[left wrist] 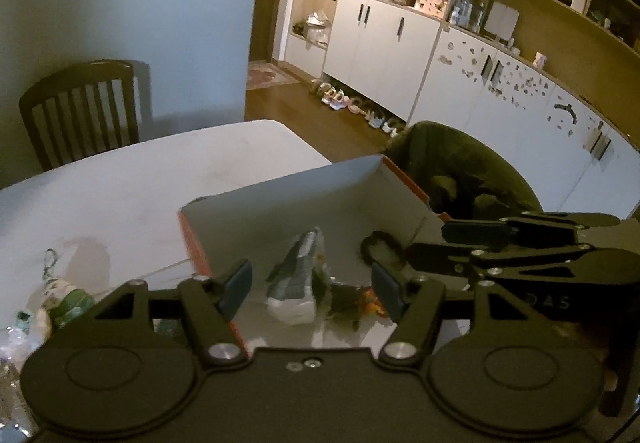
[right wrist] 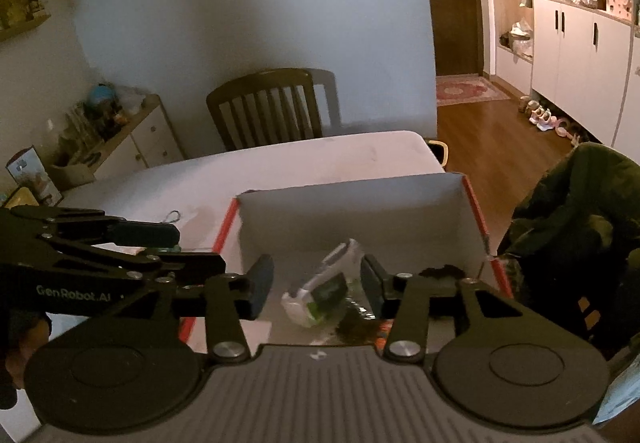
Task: Organize objects
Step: 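Move both grippers back from the box toward the pile on the table, then grasp the silver foil packet with the left gripper while the right gripper grasps the white plush item, then carry the foil packet and white plush item with both grippers into the box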
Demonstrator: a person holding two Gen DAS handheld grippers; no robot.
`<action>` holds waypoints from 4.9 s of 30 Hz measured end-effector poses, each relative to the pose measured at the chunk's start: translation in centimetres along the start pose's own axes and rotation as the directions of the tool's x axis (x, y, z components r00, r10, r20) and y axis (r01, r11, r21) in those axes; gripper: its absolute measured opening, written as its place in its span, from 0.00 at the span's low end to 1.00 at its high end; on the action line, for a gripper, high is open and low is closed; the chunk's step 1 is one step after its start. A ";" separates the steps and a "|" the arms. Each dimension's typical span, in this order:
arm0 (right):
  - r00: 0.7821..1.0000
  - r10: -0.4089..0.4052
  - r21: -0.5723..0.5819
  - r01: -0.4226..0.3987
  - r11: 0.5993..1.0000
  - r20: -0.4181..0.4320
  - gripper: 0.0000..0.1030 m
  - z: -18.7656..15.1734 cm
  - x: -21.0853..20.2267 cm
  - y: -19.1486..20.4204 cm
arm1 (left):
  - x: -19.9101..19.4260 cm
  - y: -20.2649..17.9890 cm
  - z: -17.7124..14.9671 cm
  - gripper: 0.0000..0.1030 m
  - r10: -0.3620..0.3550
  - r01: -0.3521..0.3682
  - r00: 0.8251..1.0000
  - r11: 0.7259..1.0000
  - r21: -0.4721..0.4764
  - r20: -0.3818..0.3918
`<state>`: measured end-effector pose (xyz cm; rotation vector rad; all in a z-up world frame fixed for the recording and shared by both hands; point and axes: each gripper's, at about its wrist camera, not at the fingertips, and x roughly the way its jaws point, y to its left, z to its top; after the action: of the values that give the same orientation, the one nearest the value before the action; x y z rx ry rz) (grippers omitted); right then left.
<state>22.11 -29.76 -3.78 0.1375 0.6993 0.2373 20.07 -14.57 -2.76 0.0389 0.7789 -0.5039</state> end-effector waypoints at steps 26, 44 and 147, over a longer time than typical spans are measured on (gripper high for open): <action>0.999 0.050 -0.031 -0.051 0.998 -0.017 0.78 -2.2 2.3 15.9 | -8.3 14.1 -5.7 0.88 0.099 -0.095 0.995 0.987 -0.129 0.032; 1.000 0.000 -0.086 0.000 0.996 0.003 0.84 -2.8 6.2 23.8 | -10.5 24.7 -11.1 1.00 0.239 -0.227 0.970 0.951 -0.208 0.034; 0.989 0.047 -0.105 -0.062 0.993 -0.138 0.30 1.3 7.4 19.3 | -8.4 17.7 -7.5 0.52 0.142 -0.143 0.990 0.971 -0.192 -0.021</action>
<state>25.14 -9.31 -3.43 0.0364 0.8166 0.3390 17.96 6.17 -5.02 -0.0832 0.8226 -0.2904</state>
